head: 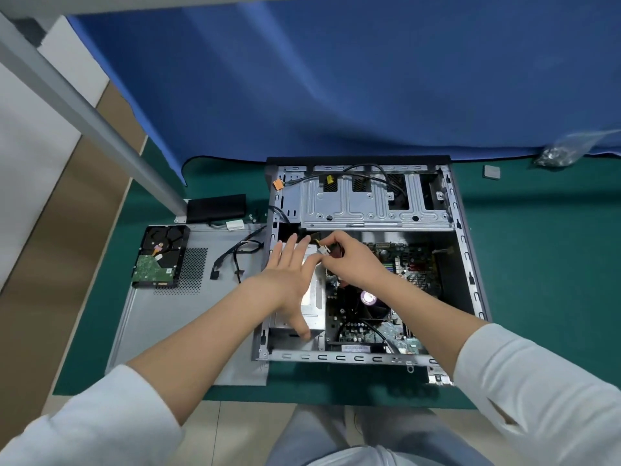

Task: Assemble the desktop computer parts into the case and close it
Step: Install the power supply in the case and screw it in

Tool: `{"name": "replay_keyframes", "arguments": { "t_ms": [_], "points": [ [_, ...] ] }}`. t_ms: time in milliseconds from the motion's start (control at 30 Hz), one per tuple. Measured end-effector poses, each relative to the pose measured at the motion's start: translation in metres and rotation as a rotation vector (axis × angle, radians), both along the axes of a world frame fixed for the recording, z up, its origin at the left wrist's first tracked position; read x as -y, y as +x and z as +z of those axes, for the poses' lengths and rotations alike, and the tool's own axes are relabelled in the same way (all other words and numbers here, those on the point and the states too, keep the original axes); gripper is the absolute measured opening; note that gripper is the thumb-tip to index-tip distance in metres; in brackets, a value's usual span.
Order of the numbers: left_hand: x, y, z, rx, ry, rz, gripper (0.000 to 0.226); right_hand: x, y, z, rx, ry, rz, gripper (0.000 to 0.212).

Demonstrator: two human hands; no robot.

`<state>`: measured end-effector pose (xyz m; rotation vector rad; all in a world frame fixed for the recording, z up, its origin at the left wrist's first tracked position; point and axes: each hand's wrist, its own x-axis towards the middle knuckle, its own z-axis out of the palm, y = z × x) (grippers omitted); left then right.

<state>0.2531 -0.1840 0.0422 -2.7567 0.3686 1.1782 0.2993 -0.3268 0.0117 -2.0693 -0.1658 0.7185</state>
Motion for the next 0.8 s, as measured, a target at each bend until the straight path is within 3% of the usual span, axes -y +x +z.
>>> {"name": "replay_keyframes", "arguments": {
  "t_ms": [200,500,600,800],
  "points": [
    [0.002,-0.003,-0.012,0.018,-0.019,-0.039,0.148,0.003,0.001,0.003,-0.113,0.048,-0.037,0.022],
    [-0.008,-0.014,-0.023,0.242,-0.268,-0.049,0.111,-0.003,-0.005,0.004,-0.239,0.213,-0.180,0.013],
    [-0.013,-0.021,-0.026,0.276,-0.315,-0.069,0.110,-0.010,-0.007,0.004,-0.225,0.202,-0.196,0.024],
    [-0.018,-0.018,-0.030,0.276,-0.376,-0.059,0.101,-0.007,-0.007,0.000,-0.113,0.113,-0.140,0.012]
  ]
}}
